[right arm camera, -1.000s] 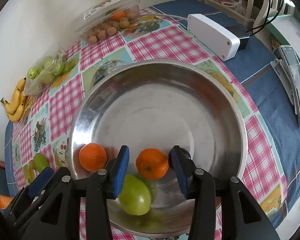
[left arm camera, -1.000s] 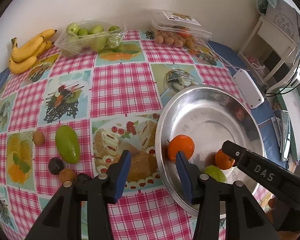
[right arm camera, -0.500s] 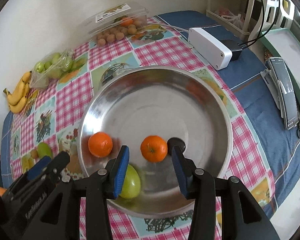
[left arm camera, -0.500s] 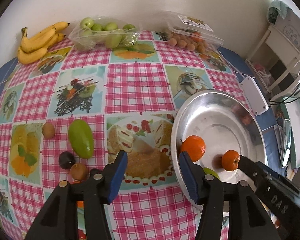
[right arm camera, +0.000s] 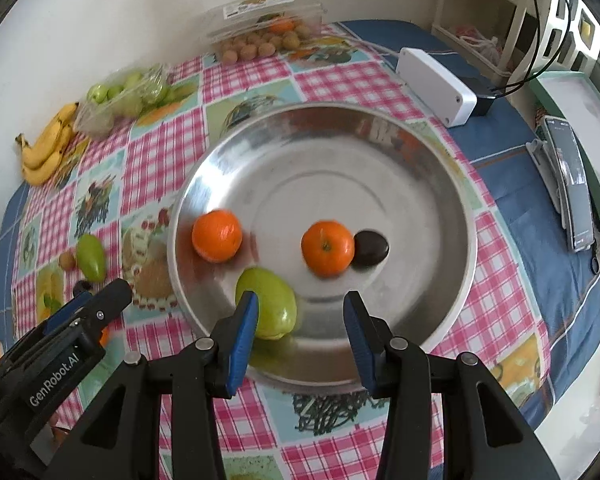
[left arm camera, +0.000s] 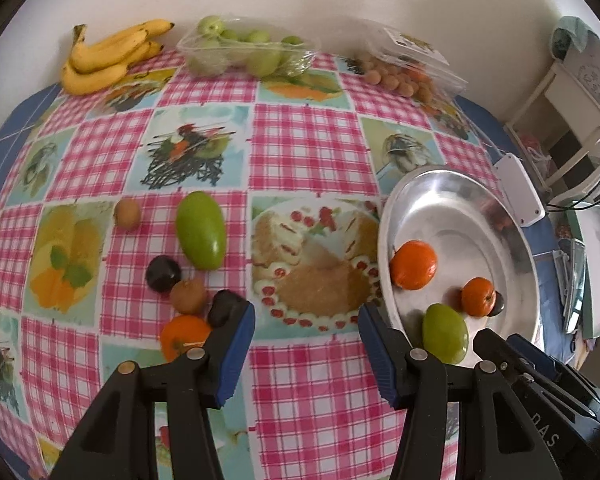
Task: Organize fruits
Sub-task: 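Open the right gripper over the bowl while the left releases the green mango inside, then withdraw both open grippers from the steel bowl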
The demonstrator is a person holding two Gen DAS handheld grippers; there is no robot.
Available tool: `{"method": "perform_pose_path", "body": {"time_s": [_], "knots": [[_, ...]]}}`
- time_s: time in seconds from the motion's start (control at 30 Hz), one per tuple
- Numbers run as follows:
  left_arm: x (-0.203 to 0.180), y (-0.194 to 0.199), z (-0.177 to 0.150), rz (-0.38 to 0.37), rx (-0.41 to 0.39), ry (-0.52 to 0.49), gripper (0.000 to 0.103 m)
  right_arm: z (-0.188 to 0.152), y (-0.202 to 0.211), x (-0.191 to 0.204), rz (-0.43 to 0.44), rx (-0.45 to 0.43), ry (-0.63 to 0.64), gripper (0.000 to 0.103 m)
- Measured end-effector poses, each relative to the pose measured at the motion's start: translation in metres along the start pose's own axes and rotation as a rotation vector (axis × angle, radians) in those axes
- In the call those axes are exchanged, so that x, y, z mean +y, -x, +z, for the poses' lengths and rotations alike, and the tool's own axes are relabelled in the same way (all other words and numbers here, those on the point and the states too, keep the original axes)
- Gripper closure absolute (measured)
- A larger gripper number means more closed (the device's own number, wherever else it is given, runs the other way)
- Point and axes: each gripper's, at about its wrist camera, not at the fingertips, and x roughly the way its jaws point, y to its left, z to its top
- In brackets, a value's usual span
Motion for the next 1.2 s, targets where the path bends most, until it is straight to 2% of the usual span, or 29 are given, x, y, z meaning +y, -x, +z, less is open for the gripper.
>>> {"method": "perform_pose_path", "body": {"time_s": [0.17,0.27,0.47,0.57,0.6,0.67,0.77,0.97,1.2], "knots": [[0.003,0.004,-0.002,0.004,-0.010,-0.004,0.044,-0.002,0.002,0.001,0.003,-0.007,0.001,0.058],[0.005,0.005,-0.002,0.012,-0.012,0.001,0.035,0.000,0.000,-0.001,0.000,-0.001,-0.004,0.057],[0.009,0.005,-0.001,0.041,-0.019,0.002,0.013,0.005,-0.004,-0.009,-0.032,0.006,-0.031,0.036],[0.013,0.004,0.000,0.058,-0.017,0.015,0.003,0.005,-0.006,-0.011,-0.040,0.005,-0.035,0.033],[0.015,0.003,0.000,0.066,-0.018,0.020,0.000,0.005,-0.006,-0.011,-0.040,0.006,-0.035,0.027],[0.018,0.003,0.001,0.077,-0.020,0.023,0.000,0.005,-0.009,-0.011,-0.041,0.010,-0.033,0.021],[0.021,0.002,0.001,0.099,-0.021,0.027,0.000,0.006,-0.011,-0.011,-0.040,0.013,-0.030,0.021],[0.028,0.001,0.002,0.139,-0.028,0.040,0.000,0.006,-0.013,-0.009,-0.023,0.004,-0.020,0.007],[0.033,0.005,0.003,0.143,-0.041,0.051,0.000,0.005,-0.014,-0.008,-0.038,0.011,-0.010,0.002]]}}
